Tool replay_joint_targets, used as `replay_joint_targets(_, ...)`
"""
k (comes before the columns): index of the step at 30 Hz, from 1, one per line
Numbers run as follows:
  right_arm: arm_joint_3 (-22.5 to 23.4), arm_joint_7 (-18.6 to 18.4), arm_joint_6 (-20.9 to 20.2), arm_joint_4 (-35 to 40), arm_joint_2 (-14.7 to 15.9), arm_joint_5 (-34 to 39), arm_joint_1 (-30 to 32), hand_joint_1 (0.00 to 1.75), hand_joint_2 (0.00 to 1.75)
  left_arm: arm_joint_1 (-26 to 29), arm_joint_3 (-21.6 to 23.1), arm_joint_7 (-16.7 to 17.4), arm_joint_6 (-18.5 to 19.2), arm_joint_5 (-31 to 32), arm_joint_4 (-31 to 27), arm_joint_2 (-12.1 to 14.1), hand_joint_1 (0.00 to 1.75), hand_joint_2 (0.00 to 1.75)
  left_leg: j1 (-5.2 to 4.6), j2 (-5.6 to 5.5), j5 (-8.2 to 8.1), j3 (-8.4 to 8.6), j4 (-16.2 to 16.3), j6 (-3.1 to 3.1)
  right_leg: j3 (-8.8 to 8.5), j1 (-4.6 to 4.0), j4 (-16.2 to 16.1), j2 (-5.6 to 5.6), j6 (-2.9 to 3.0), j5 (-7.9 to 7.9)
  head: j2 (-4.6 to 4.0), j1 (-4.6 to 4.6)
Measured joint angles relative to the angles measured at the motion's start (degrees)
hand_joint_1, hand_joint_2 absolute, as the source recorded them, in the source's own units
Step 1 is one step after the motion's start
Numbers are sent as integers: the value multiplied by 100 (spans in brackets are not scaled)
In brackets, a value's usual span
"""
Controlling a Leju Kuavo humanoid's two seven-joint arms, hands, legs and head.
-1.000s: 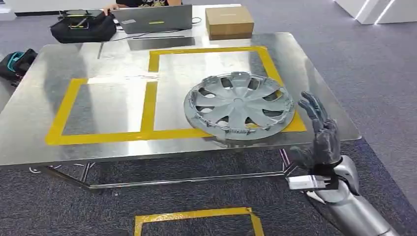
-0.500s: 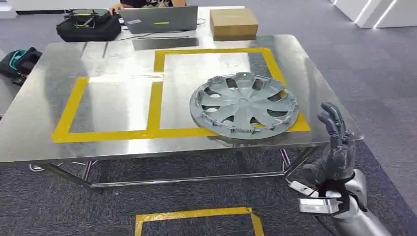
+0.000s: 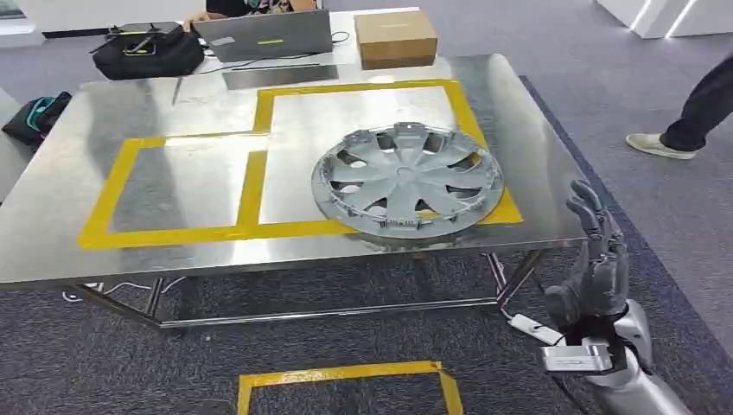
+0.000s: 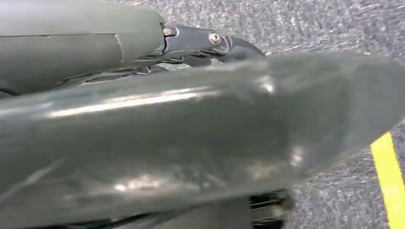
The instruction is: Take the parts from the cabinet and place them on the table.
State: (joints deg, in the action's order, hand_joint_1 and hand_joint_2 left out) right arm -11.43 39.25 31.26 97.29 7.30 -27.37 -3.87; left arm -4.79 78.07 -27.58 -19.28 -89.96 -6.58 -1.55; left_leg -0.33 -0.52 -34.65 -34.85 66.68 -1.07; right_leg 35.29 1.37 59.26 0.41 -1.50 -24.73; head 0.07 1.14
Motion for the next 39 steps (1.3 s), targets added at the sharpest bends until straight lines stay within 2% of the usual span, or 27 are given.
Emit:
replay_joint_targets(2,4,-2,-13,-18,-7,0,9,0,0,3,0,0,2,0,0,-2,0,0,4,1,-284,-272,714,-1,110,-14,2,-9,16,73,0,-4)
replay_joint_targets(3,11,-4,-17,-28,-9,0,14,0,0,4,0,6,6,0,0,-2,0,0,3,1,-212,-230,710,12,160,-21,2,-9,12,111,0,-2)
replay_joint_targets(4,17,-6,-26,-31,-9,2,17,0,0,2,0,7,6,0,0,-2,0,0,2,1,-35,-87,488,34,203,-28,2,-8,7,151,0,-2)
replay_joint_targets(6,24,-7,-37,-33,-11,2,14,0,0,-7,0,7,6,0,0,0,0,0,-10,1,413,488,-451,108,282,-37,1,-1,-12,239,0,-2)
replay_joint_targets(7,26,-9,-37,-31,-11,2,14,0,0,-20,0,7,6,0,0,4,0,0,-18,2,464,765,-883,144,307,-37,2,-1,-23,286,0,-4)
replay_joint_targets(8,33,-9,-39,-31,-11,7,14,0,0,-34,0,7,7,2,0,9,0,0,-41,4,418,845,-1098,131,345,-60,2,-2,-62,328,0,-8)
replay_joint_targets(10,48,-24,-57,-33,-11,24,12,0,0,-32,0,7,7,9,0,9,0,0,-57,-3,487,761,-1076,132,335,-40,-61,-8,-124,444,0,9)
replay_joint_targets(12,57,-59,-125,-33,-24,90,16,0,0,-17,0,7,-2,9,0,15,0,0,-33,13,613,708,-1151,216,345,-43,-145,1,-206,528,0,18)
replay_joint_targets(13,78,-85,-159,-39,-24,137,18,0,0,-22,0,7,-7,9,0,20,0,0,-19,21,663,672,-1156,239,445,-34,-86,-1,-226,396,-2,-13)
replay_joint_targets(14,87,-103,-195,-44,-24,179,7,0,0,-23,0,7,-24,15,0,17,0,0,-17,19,706,621,-1155,272,519,-35,181,-8,-248,89,0,-35)
replay_joint_targets(16,103,-124,-282,-66,-24,308,5,0,0,-17,0,7,-37,44,0,15,0,0,-25,21,780,527,-1153,299,758,-37,1048,-8,-282,-505,0,-42)
replay_joint_targets(17,127,-142,-319,-83,-24,376,6,0,0,-16,0,0,-46,52,0,15,0,0,-31,23,819,474,-1148,302,850,-41,1426,-8,-293,-615,0,-55)
replay_joint_targets(18,162,-149,-372,-99,-26,455,10,0,0,-15,0,-4,-57,52,0,15,0,0,-36,25,854,427,-1143,303,841,-41,1570,-8,-291,-577,-2,-53)
replay_joint_targets(19,188,-151,-418,-109,-26,525,11,0,0,-12,2,-4,-59,52,0,15,0,0,-40,26,884,389,-1140,299,703,-41,1470,-8,-285,-453,0,-55)
replay_joint_targets(21,232,-149,-479,-114,-26,612,6,0,0,-10,4,-7,-70,52,0,11,0,0,-40,81,917,351,-1137,289,6,-54,523,-78,-257,-151,0,-57)
replay_joint_targets(22,255,-138,-507,-114,-29,658,-3,0,0,-11,7,-7,-70,52,0,9,0,0,-47,94,925,355,-1129,271,-345,-71,-12,-264,-244,-164,0,-55)
replay_joint_targets(23,275,-136,-527,-114,-40,689,-23,0,0,-10,9,-9,-72,52,0,9,0,0,-87,119,923,331,-1121,246,-502,-140,-203,-377,-214,-238,-2,-64)
replay_joint_targets(27,350,-116,-555,-116,-64,732,0,0,0,-4,13,-13,-77,52,0,11,0,0,-88,257,955,348,-1107,135,-420,-100,-241,-159,-49,-154,0,-66)
replay_joint_targets(28,354,-107,-562,-114,-77,732,-4,0,0,-10,15,-15,-79,52,0,15,0,0,-81,201,862,321,-1056,90,-425,-82,-256,-126,-4,-125,0,-53)
replay_joint_targets(29,358,-105,-573,-116,-79,735,-7,0,0,-16,15,-20,-79,55,0,13,0,0,-71,135,657,199,-792,46,-406,-68,-261,-90,32,-110,-2,-9)
replay_joint_targets(31,358,-101,-595,-116,-88,737,7,0,0,-14,15,-20,-79,52,0,13,0,0,-21,103,196,-239,152,-7,-351,-64,-260,-7,66,-86,0,-18)
replay_joint_targets(32,361,-101,-601,-120,-94,741,14,0,0,-5,17,-17,-79,52,0,13,0,0,-6,102,69,-441,573,-21,-329,-64,-259,44,72,-73,-2,-15)
replay_joint_targets(33,363,-101,-606,-125,-96,743,22,0,0,5,17,-20,-79,52,0,13,0,0,6,101,98,-523,732,-31,-316,-63,-259,98,67,-61,-2,-18)
replay_joint_targets(35,365,-101,-610,-134,-103,743,25,0,0,5,17,-20,-81,50,0,13,0,0,26,87,517,-312,301,-23,-310,-56,-259,211,45,-45,0,-18)
replay_joint_targets(37,365,-101,-612,-133,-122,741,18,0,0,1,20,-20,-81,50,0,15,0,0,50,-96,987,183,-686,2,-314,-42,-259,326,18,-31,-2,-15)
replay_joint_targets(38,367,-98,-612,-133,-127,743,10,0,0,4,20,-22,-81,50,0,15,0,0,59,-313,986,352,-952,25,-276,-63,-249,371,-14,-28,-2,-18)
replay_joint_targets(39,369,-98,-616,-136,-127,741,4,0,0,3,20,-22,-85,50,-2,9,0,0,82,-310,979,351,-1005,26,-249,-63,-238,439,-51,-9,0,-26)
